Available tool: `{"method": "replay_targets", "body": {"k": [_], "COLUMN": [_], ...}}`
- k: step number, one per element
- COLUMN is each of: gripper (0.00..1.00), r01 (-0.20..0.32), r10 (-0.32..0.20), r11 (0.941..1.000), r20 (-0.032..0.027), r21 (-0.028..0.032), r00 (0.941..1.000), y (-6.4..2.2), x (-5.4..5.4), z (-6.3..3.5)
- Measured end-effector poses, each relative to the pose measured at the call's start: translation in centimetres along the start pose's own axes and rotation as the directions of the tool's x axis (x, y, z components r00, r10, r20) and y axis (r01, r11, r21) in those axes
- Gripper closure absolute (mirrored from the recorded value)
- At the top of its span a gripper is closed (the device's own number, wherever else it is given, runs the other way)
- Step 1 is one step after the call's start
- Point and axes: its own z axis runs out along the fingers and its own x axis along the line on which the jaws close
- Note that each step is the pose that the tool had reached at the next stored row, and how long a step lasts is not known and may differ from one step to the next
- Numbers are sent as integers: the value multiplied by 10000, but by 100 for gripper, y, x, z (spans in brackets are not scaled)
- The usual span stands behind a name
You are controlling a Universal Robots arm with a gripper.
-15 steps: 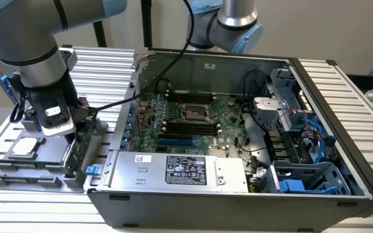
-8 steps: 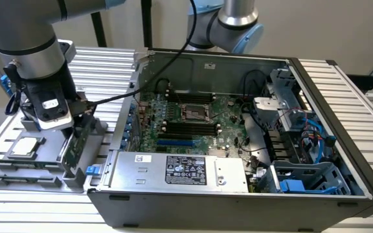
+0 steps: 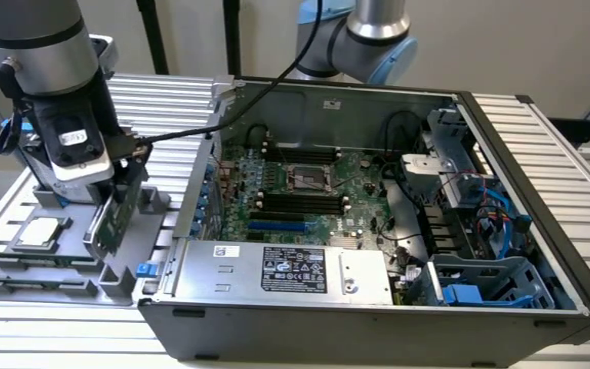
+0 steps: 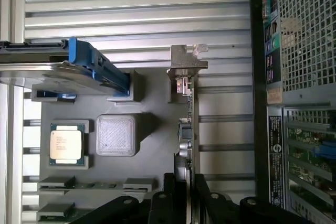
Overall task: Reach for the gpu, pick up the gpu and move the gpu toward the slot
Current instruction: 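Pick up the gpu and move the gpu toward the slot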
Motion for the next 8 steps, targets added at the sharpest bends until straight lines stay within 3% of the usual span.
{"method": "replay_targets", "body": {"k": [8], "gripper": [74], "r01": [-2], "r10": [1], "r11": [10000], "r20": [-48], "r21": [-10], "r00": [10000], "y": [6], "x": [-144], "z": [-372]}}
